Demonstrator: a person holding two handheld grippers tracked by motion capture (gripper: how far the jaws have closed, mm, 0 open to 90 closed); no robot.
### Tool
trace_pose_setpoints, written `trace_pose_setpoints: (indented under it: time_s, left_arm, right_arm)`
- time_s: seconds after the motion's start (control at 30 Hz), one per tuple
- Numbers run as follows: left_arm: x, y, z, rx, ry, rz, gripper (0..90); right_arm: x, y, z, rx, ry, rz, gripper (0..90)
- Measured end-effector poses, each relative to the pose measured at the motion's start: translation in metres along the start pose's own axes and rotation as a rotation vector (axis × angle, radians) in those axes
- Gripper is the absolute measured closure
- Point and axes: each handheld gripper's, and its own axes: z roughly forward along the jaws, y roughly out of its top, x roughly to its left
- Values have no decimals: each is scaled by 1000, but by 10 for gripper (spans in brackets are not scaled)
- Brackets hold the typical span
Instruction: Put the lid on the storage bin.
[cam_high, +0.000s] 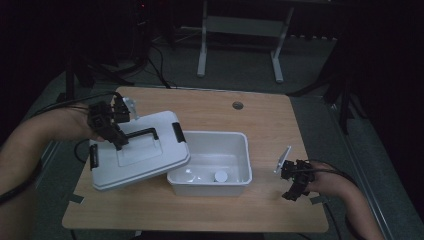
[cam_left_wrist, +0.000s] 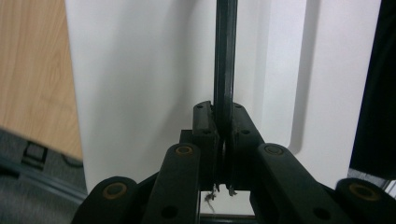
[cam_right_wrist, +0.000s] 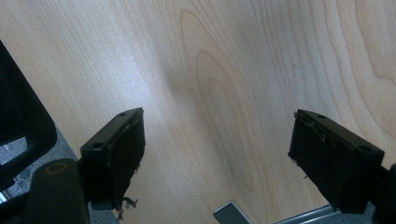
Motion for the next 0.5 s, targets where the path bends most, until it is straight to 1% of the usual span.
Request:
trace_pose_setpoints:
  time_s: [0.03,0.1,0.17,0.2,0.23,0.3,0.33,0.4,0.43,0.5]
  left_arm:
    - [-1,5,-1,-7,5,12,837]
    - [-2,15,-1,-5,10,30,837]
    - [-4,25,0,-5,7,50,837]
    - [-5,31,1,0,6,58,837]
    - [-6,36,1,0,12,76,837]
    - [-8,45,3,4,4,91,837]
    - [-9,50,4,1,9,105,837]
    - [-11,60,6,9,5,122,837]
    - [-11,65,7,7,11,133,837]
    - [-12,75,10,10,5,154,836]
  right_arm:
    - [0,0,0,-1,0,1,177]
    - [0,0,0,0,-3,1,177]
    - [0,0,0,-1,-1,0,177]
    - [0,0,0,0,0,0,177]
    - [0,-1,1,1,2,0,177]
    - [0,-1,1,3,1,0,177]
    - [0,-1,1,2,2,0,177]
    - [1,-1,1,3,-1,-5,177]
    - [1,0,1,3,0,-3,177]
    - [1,0,0,2,-1,-5,177]
